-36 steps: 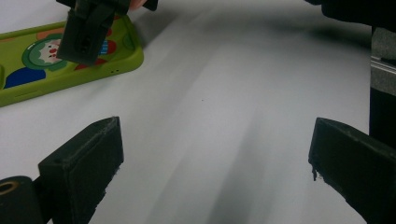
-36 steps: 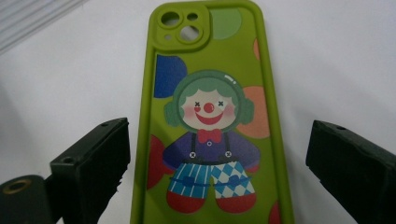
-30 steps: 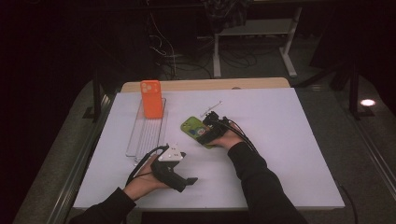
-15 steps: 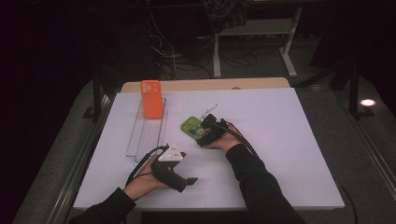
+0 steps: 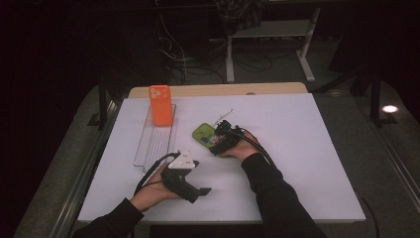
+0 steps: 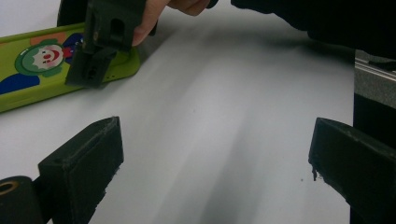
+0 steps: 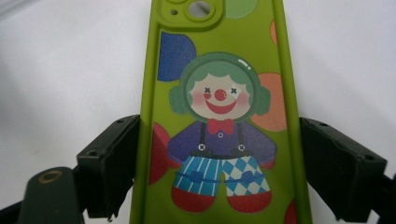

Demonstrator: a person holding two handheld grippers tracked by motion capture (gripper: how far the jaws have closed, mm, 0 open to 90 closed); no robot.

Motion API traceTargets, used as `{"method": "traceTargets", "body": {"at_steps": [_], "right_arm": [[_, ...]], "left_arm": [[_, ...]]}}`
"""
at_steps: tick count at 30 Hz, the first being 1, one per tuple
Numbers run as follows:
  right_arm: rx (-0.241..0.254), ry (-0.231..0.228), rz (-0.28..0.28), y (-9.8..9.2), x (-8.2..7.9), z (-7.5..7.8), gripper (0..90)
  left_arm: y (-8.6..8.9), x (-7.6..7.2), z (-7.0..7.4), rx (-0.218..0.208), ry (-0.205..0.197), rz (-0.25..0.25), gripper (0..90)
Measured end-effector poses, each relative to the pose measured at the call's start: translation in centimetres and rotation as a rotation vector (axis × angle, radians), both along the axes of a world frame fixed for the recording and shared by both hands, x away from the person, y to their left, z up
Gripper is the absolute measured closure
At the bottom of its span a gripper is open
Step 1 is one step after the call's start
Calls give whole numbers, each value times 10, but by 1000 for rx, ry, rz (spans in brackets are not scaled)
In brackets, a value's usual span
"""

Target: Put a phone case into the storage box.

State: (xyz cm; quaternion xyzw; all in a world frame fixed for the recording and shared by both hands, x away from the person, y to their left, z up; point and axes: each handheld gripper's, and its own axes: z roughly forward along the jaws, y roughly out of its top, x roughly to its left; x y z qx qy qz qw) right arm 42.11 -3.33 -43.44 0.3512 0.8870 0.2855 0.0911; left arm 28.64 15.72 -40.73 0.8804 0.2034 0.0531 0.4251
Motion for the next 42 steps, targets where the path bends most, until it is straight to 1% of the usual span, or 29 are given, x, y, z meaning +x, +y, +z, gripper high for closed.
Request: {"method": "traceTargets", "body": {"at_steps": [1,2,3,4,6,10,11,12,13,16,18,20,23,24,26,28,29,30,32,34,35,39,42], "right_arm": [[-2,-10,5,-3,0,4,153],[3,-9,6,-5,-1,8,153],[4,-13,8,-8,-2,11,153],[13,-14,9,-13,-3,16,154],[21,-12,11,-22,-4,24,153],[15,-23,17,-44,-8,35,153],[21,-17,25,-49,-9,37,153],[26,-14,27,-55,-11,40,153],[30,-15,27,-61,-13,42,153],[45,-14,35,-78,-18,46,153],[39,-15,51,-87,-22,48,153],[46,-12,73,-97,-27,50,153],[46,-9,98,-105,-35,49,153],[42,-2,117,-107,-37,49,153],[10,-7,162,-109,-40,46,153],[7,-16,206,-110,-43,43,153],[10,-7,224,-109,-45,42,153],[12,0,240,-108,-47,42,152],[17,7,293,-106,-49,40,152],[27,13,333,-103,-53,41,153],[33,14,348,-102,-53,41,153],[40,16,422,-94,-60,44,152],[50,26,479,-86,-66,46,152]], "left_arm": [[0,2,3,1,0,-4,29],[-1,3,5,-1,-3,-2,29],[-1,6,8,8,-9,-7,29],[-2,8,11,7,-3,-1,29],[-4,13,17,10,-7,-4,29],[-10,24,27,20,-10,-20,29],[-11,27,30,30,-15,-27,29],[-13,30,31,18,-11,-24,29],[-14,32,32,22,-13,-33,29],[-19,43,36,14,-9,-52,29],[-21,50,39,12,-20,-72,29],[-23,55,41,6,-28,-86,29],[-25,61,45,7,-38,-103,29],[-25,63,45,4,-45,-107,30],[-25,66,47,-19,-39,-118,30],[-23,67,48,-41,-42,-144,30],[-22,68,48,-33,-28,-158,30],[-21,67,47,-19,-33,-169,30],[-20,66,46,-7,-40,-189,30],[-20,64,45,-11,-28,-197,29],[-21,64,44,1,-37,-213,30],[-24,61,42,34,-38,-238,29],[-27,58,40,51,-58,-258,30]]}}
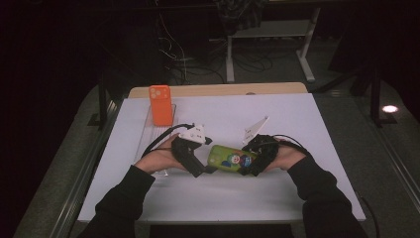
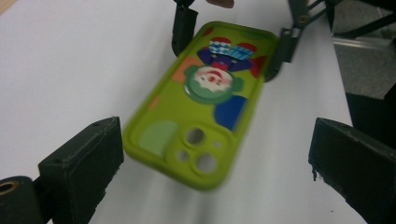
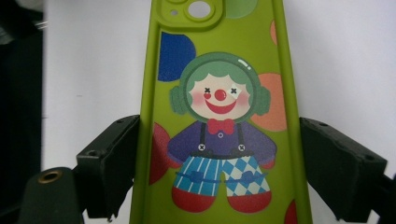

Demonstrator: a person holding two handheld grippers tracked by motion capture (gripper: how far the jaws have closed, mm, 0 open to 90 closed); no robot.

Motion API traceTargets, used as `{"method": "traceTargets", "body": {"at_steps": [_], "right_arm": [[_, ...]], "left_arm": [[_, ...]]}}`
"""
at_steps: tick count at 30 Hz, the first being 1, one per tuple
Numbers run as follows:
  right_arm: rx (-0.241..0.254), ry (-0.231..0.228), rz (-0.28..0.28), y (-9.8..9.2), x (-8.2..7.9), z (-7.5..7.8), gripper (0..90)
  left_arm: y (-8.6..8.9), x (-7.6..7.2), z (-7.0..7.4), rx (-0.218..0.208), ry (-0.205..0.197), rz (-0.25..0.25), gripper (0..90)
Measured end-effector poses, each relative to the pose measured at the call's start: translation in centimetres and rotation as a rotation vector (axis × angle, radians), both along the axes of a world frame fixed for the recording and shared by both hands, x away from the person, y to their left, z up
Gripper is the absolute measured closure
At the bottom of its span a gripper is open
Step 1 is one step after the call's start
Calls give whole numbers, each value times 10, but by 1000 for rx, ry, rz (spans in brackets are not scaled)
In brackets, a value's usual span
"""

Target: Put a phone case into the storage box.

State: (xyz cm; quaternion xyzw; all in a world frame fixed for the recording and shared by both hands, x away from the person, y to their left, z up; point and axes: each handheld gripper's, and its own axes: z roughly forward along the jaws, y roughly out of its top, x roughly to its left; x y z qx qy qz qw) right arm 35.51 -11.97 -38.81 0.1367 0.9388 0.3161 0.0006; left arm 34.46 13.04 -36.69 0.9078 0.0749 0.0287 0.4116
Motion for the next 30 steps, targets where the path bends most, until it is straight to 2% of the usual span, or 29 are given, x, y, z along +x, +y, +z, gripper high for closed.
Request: {"method": "traceTargets", "body": {"at_steps": [2,7,10,13,18,30], "right_arm": [[2,-1,36,5,-3,1,152],[13,10,104,16,-9,3,152],[4,0,130,21,-13,6,153],[8,-12,150,25,-16,9,153],[7,-19,168,29,-20,13,152],[17,-30,194,33,-23,17,152]], "left_arm": [[-2,-1,-1,8,-7,-20,30],[-5,-4,-4,34,10,-68,49],[-7,-7,-6,40,24,-97,49],[-10,-9,-7,64,17,-135,48],[-15,-13,-12,84,47,-150,47],[-19,-12,-17,122,56,-164,92]]}}
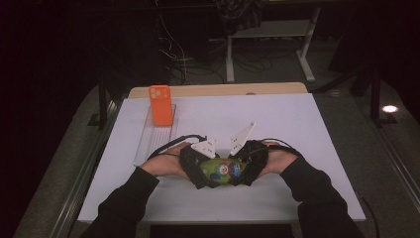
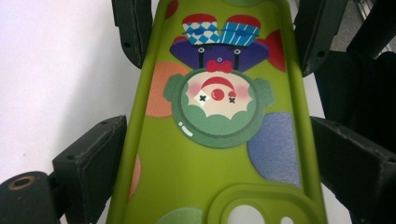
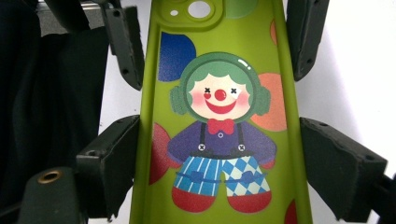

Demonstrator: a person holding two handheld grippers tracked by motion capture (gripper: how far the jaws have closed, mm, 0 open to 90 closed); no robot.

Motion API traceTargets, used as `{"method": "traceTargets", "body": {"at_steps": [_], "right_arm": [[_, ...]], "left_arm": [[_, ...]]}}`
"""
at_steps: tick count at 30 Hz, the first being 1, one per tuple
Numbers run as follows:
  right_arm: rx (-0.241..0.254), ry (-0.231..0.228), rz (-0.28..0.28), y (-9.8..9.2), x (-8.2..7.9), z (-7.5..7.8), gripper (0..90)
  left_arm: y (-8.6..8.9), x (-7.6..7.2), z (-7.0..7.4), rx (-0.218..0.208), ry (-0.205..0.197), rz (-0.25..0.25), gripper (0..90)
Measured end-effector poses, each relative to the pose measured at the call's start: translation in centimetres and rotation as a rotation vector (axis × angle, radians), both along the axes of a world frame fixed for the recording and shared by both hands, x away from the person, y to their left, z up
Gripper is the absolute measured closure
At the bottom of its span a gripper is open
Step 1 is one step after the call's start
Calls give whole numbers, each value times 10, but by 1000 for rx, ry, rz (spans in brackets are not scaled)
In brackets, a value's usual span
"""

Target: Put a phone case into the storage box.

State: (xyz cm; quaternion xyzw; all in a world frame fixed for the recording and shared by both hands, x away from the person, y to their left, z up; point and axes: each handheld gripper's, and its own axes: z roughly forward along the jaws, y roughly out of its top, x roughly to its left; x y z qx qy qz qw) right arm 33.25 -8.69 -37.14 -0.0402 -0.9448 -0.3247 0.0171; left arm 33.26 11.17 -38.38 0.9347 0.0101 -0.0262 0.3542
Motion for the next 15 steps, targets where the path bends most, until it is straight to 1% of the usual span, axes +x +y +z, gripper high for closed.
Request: {"method": "traceTargets", "body": {"at_steps": [3,11,15], "right_arm": [[-2,-3,5,1,-1,1,152],[-5,-2,10,0,-1,2,152],[-7,-4,16,1,-2,2,152]], "left_arm": [[0,0,0,5,2,-5,126],[-1,-2,1,4,9,-3,138],[-1,-3,1,16,-6,-7,144]]}}
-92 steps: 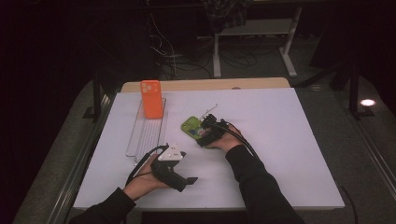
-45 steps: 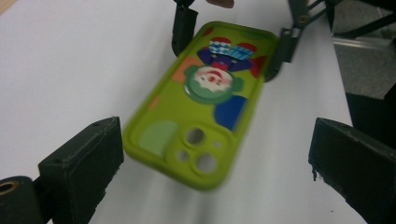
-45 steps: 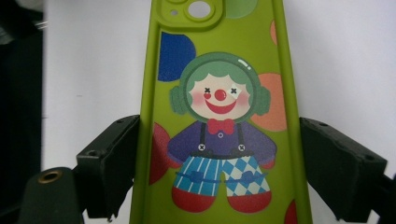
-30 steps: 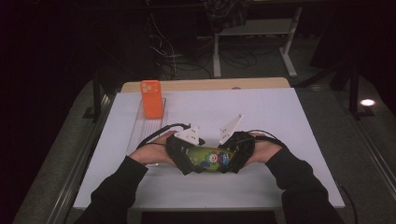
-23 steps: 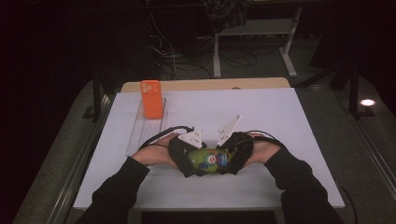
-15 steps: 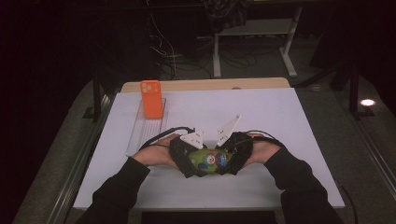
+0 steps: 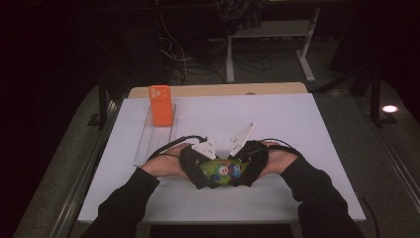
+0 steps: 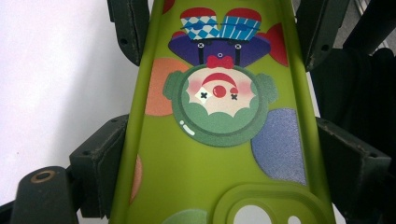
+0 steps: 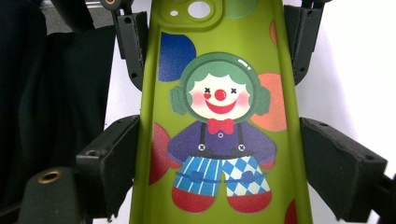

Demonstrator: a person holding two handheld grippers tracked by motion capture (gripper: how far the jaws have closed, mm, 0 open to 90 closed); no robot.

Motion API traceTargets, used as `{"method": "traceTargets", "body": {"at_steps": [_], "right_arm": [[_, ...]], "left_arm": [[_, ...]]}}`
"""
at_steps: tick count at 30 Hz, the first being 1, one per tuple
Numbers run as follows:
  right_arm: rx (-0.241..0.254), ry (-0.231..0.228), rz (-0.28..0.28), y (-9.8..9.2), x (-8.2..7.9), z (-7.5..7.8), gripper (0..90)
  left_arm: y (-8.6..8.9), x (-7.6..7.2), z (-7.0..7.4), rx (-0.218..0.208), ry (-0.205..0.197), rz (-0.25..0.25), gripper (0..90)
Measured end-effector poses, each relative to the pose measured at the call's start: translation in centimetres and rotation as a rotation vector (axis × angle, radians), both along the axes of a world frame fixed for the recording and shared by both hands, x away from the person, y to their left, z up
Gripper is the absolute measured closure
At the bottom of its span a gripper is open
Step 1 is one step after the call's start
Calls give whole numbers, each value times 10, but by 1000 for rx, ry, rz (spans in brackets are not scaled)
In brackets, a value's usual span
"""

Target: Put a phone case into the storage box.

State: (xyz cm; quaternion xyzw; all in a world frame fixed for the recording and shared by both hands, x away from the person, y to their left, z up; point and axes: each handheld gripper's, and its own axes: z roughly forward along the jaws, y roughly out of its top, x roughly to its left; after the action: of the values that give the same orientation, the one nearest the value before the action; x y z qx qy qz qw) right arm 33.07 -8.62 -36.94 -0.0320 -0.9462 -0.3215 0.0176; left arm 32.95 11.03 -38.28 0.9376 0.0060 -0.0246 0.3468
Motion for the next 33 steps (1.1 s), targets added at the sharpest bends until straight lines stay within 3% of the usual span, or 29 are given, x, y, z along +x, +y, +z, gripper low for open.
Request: {"method": "traceTargets", "body": {"at_steps": [10,15,18,21,26,28,30,33], "right_arm": [[21,-15,6,-1,-1,-3,139],[32,-7,-29,0,0,-5,21],[48,-18,-55,-2,1,-3,0],[62,-10,-120,-9,3,-1,0],[102,-17,-221,-24,8,0,0],[119,-31,-259,-31,9,0,0],[138,-10,-334,-38,8,-1,0],[133,2,-402,-48,6,-6,0]], "left_arm": [[1,-2,2,8,-12,6,158],[2,-2,4,-10,-5,24,160],[5,0,5,-6,-15,37,159],[8,3,5,14,-32,61,159],[13,6,2,-15,-4,186,159],[14,8,2,-12,-7,214,158],[16,9,1,-21,7,257,158],[16,9,0,-4,-10,294,158]]}}
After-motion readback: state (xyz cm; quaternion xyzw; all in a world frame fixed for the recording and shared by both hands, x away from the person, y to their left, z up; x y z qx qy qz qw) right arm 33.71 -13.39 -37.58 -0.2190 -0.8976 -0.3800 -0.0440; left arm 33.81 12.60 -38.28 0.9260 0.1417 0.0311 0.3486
